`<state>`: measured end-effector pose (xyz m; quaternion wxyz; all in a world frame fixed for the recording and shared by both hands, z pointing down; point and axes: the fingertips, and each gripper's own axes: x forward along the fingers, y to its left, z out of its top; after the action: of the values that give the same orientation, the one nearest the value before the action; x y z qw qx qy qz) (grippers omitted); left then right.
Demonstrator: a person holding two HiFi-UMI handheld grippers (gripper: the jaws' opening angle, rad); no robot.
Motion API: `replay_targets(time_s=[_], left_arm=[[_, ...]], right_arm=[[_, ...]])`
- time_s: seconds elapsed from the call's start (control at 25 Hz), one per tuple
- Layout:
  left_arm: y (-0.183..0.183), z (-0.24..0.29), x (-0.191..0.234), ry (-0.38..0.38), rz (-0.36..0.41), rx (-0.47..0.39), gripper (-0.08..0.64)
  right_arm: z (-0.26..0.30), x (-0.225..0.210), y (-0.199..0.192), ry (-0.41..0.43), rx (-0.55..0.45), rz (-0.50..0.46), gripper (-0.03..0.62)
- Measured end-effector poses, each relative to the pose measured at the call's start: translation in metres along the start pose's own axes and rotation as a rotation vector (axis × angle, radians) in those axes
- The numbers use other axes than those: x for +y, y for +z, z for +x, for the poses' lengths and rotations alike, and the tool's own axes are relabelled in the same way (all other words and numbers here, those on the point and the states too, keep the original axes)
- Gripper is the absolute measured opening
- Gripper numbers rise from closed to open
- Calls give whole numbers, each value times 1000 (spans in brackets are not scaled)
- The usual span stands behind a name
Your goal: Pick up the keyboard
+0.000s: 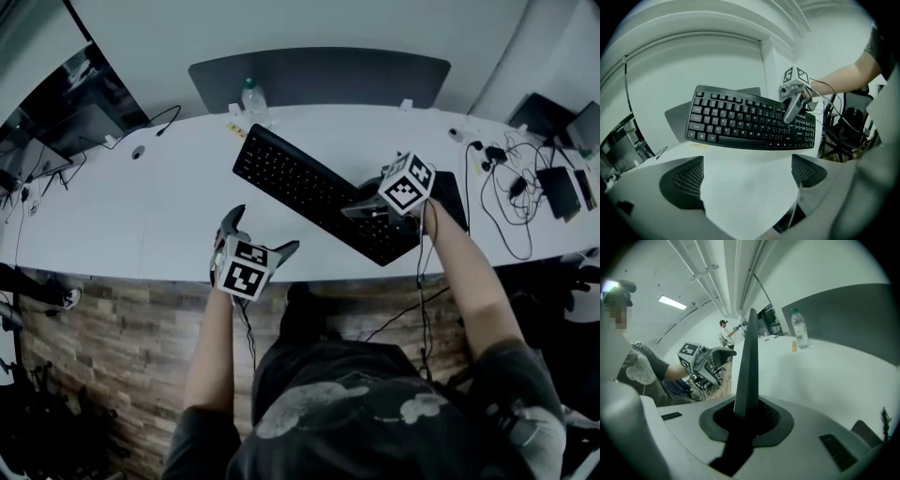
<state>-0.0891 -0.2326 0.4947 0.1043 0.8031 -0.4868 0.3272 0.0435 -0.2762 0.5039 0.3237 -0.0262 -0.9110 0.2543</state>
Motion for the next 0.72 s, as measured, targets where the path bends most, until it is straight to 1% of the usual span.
replay_targets(time_s=[0.12, 0.16, 0.2, 0.24, 0.28, 0.32, 0.36, 0.4, 0.48, 0.6, 0.72], left_arm=[[-4, -12, -22, -23, -68, -20, 572], [-6, -16, -31, -30, -82, -19, 558], [-8, -19, -39, -35, -93, -13, 526], [-10, -23, -47, -34, -99, -7, 448], [-12, -28, -52, -26, -104, -6, 344], [-13, -32, -56, -13, -110, -13, 259], [-13, -36, -60, -1, -121, -28, 200], [-12, -40, -63, 10, -137, -49, 159], [-12, -48, -66, 37, -167, -89, 101], [-15, -56, -68, 82, -173, -102, 32], [-18, -59, -65, 107, -176, -113, 3]], right_arm=[[-8, 12, -6, -70, -67, 6, 63], [-11, 16, -8, -92, -96, 17, 63], [-14, 20, -11, -115, -132, 34, 63], [-16, 24, -13, -137, -173, 56, 63], [-19, 27, -15, -155, -215, 81, 63], [-21, 31, -16, -166, -257, 110, 63], [-23, 34, -17, -168, -297, 141, 63], [-24, 38, -18, -165, -332, 170, 63], [-26, 47, -22, -160, -388, 207, 63], [-28, 61, -28, -169, -442, 214, 63], [-25, 74, -32, -187, -471, 226, 63]])
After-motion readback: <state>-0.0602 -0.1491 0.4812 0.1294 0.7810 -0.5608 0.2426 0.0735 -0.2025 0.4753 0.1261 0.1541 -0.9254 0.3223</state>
